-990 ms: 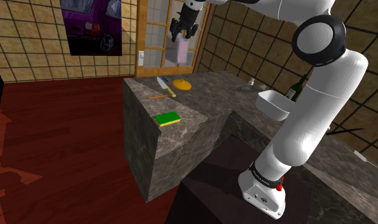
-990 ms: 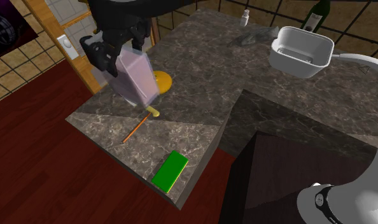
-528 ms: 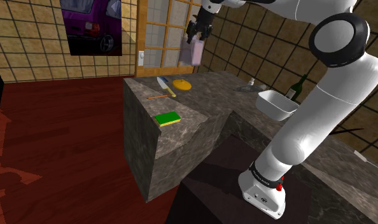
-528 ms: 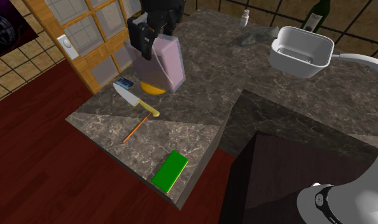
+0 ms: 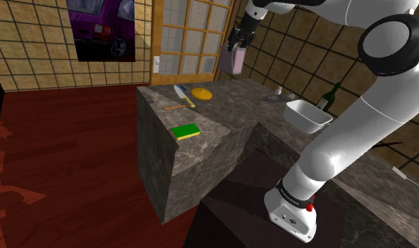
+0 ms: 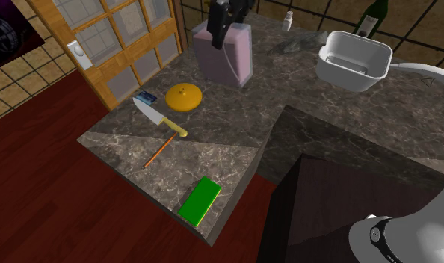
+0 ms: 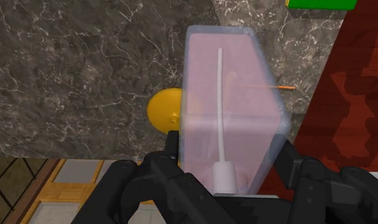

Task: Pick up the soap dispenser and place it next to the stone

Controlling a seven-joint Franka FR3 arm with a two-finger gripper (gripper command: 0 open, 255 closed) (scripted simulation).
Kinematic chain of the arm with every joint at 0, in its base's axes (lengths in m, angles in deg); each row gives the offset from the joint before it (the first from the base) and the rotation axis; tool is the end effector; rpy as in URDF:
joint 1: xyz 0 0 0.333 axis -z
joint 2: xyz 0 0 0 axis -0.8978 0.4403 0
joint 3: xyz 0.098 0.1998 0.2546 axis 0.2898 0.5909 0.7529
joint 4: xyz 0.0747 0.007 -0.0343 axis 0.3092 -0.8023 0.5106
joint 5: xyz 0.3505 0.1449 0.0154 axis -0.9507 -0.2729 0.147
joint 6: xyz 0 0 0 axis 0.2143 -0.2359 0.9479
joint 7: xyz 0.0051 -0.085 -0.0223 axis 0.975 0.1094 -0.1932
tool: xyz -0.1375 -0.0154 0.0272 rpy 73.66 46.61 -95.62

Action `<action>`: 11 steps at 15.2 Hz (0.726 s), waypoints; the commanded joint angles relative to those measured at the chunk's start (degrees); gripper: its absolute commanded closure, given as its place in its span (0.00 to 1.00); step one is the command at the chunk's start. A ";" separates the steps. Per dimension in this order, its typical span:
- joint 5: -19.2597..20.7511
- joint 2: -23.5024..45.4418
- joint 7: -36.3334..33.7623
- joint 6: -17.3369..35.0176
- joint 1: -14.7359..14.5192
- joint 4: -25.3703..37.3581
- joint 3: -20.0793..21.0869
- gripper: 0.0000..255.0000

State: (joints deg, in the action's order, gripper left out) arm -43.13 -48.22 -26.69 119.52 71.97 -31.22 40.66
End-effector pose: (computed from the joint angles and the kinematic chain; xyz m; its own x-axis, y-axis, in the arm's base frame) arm 0.5094 -0.1727 0.6123 0.9448 -0.2098 0.2516 -0.2144 -0.9767 -0.0092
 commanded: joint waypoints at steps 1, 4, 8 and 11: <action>-0.17 -1.69 2.68 0.36 1.10 -2.05 -1.45 1.00; -0.46 -3.14 6.65 0.15 2.70 -3.39 -3.76 1.00; -0.88 -4.28 12.11 -0.35 4.78 -4.22 -7.06 1.00; -1.31 -4.52 16.33 -0.89 6.33 -4.14 -9.66 1.00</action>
State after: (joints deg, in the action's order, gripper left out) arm -44.28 -52.63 -11.85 118.87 77.79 -35.46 31.88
